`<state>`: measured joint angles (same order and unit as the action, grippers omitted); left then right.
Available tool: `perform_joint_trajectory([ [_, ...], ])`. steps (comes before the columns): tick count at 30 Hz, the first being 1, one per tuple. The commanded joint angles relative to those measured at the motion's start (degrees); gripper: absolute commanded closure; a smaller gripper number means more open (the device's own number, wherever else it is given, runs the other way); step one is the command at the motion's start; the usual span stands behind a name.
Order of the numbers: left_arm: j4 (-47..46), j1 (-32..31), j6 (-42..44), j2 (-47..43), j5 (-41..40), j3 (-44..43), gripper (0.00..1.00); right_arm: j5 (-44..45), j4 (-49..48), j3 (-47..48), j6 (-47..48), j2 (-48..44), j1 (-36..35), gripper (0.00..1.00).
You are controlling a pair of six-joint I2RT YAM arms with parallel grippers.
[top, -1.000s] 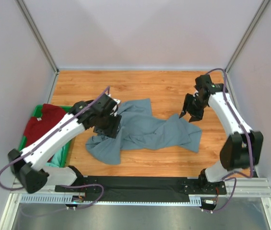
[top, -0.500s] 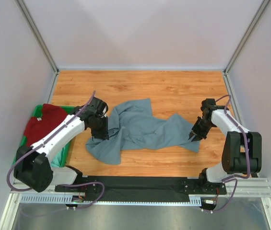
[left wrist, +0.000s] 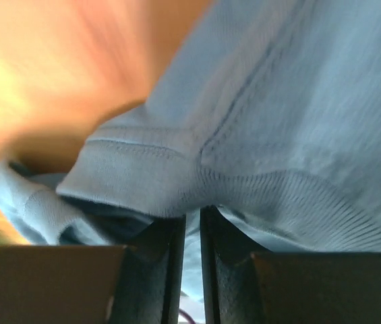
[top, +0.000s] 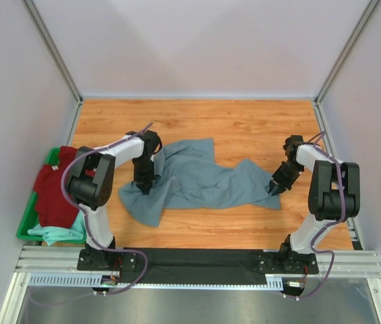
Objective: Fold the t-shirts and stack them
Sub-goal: Flatten the tshirt out
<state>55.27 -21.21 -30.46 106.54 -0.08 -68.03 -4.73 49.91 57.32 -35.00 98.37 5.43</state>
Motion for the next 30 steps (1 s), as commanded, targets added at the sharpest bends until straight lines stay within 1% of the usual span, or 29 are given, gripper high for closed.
perform_joint_trajectory([
  [1, -0.52, 1.96, 5.75, 5.68, -11.87, -9.81, 0.79, 4.73, -6.59, 5.23, 0.02, 5.69, 0.02, 0.77],
  [2, 0.71, 2.05, 7.5, 8.13, -13.18, -15.5, 0.77, 7.69, -5.28, 7.17, 0.55, 6.48, 0.02, 0.76],
  [4, 5.28, 1.96, 8.57, 9.38, -16.44, -20.89, 0.69, 9.73, -3.34, 10.51, 2.3, 8.06, -0.07, 0.75],
  [5, 6.42, 1.96, 9.09, 8.52, -17.06, -22.92, 0.59, 11.22, -1.41, 13.84, 3.18, 8.33, -0.07, 0.73],
  [6, 7.22, 1.96, 9.01, 7.2, -17.85, -25.11, 0.55, 12.02, -0.26, 15.26, 4.06, 8.42, -0.07, 0.7],
  [7, 8.36, 1.96, 8.66, 5.45, -17.68, -25.31, 0.52, 12.64, 0.62, 16.58, 5.89, 8.16, -0.24, 0.68],
  [8, 8.72, 1.96, 8.31, 0.99, -17.33, -24.61, 0.49, 13.51, 2.63, 18.25, 6.78, 7.63, -0.33, 0.63],
  [10, 9.33, 1.79, 7.09, -4.65, -15.41, -22.07, 0.46, 13.52, 4.83, 18.88, 8.8, 4.49, -0.77, 0.58],
  [11, 9.16, 1.79, 6.3, -11.03, -14.17, -17.97, 0.46, 12.13, 5.19, 18.62, 8.99, 2.9, -0.95, 0.55],
  [13, 7.15, 1.79, 3.23, -18.26, -8.03, -11.81, 0.48, 9.32, 5.2, 15.9, 9.08, -0.96, -1.56, 0.52],
  [14, 5.92, 1.79, 1.91, -25.43, -5.49, -8.12, 0.5, 5.65, 5.02, 14.59, 9.34, -4.73, -1.91, 0.49],
  [15, 3.12, 1.79, 0.76, -28.9, 0.72, -0.51, 0.51, 2.83, 4.93, 12.23, 9.86, -7.03, -3.22, 0.48],
  [16, 1.53, 1.79, -1.95, -32.33, 4.35, 3.56, 0.51, 1.06, 4.67, 10.81, 10.13, -8.96, -4.02, 0.47],
  [17, -0.14, 1.79, -3.54, -38.37, 7.17, 7.43, 0.5, -3.57, 4.06, 9.58, 11.0, -10.9, -4.81, 0.46],
  [18, -1.81, 1.7, -5.21, -41.21, 10.07, 14.61, 0.48, -6.31, 3.36, 8.17, 11.27, -15.27, -6.9, 0.43],
  [19, -6.09, 1.61, -9.23, -43.85, 14.45, 18.25, 0.46, -8.43, 2.05, 5.2, 11.27, -17.22, -7.62, 0.41],
  [20, -8.22, 1.44, -11.36, -48.31, 15.97, 24.55, 0.4, -11.41, 1.51, 4.04, 10.75, -19.33, -8.24, 0.38],
  [21, -10.42, 1.44, -13.21, -49.92, 17.12, 27.13, 0.36, -12.83, 0.98, 2.64, 10.57, -22.14, -9.2, 0.37],
  [22, -14.79, 1.44, -16.18, -51.07, 19.65, 29.42, 0.35, -13.98, 0.2, 0.88, 10.57, -23.47, -9.65, 0.37],
  [23, -16.92, 1.35, -17.17, -51.78, 21.24, 32.23, 0.31, -14.77, 0.1, -0.01, 10.4, -24.44, -10.09, 0.36],
  [24, -18.68, 0.04, -17.35, -51.44, 21.08, 32.34, 0.25, -14.95, 0.1, -0.62, 10.22, -25.67, -11.05, 0.36],
  [25, -18.27, -1.45, -16.4, -50.74, 18.82, 31.74, 0.24, -15.39, 0.1, -1.15, 10.22, -26.03, -11.4, 0.36],
  [26, -17.39, -3.46, -15.34, -47.95, 15.84, 29.03, 0.23, -16.09, 0.27, -2.11, 10.22, -26.29, -11.84, 0.36],
  [27, -15.21, -7.05, -13.25, -46.09, 9.72, 27.53, 0.24, -16.27, 0.36, -2.47, 10.04, -26.91, -12.37, 0.36],
  [28, -14.14, -8.74, -12.53, -41.81, 7.13, 26.12, 0.26, -16.36, 0.36, -2.82, 9.69, -27.35, -12.55, 0.36],
  [29, -13.18, -9.8, -12.0, -39.42, 4.76, 23.5, 0.28, -16.8, 0.28, -3.44, 9.34, -27.87, -12.55, 0.36],
  [30, -11.95, -12.08, -11.12, -37.13, 0.65, 22.43, 0.3, -16.98, 0.1, -3.7, 8.64, -28.31, -12.72, 0.36],
])
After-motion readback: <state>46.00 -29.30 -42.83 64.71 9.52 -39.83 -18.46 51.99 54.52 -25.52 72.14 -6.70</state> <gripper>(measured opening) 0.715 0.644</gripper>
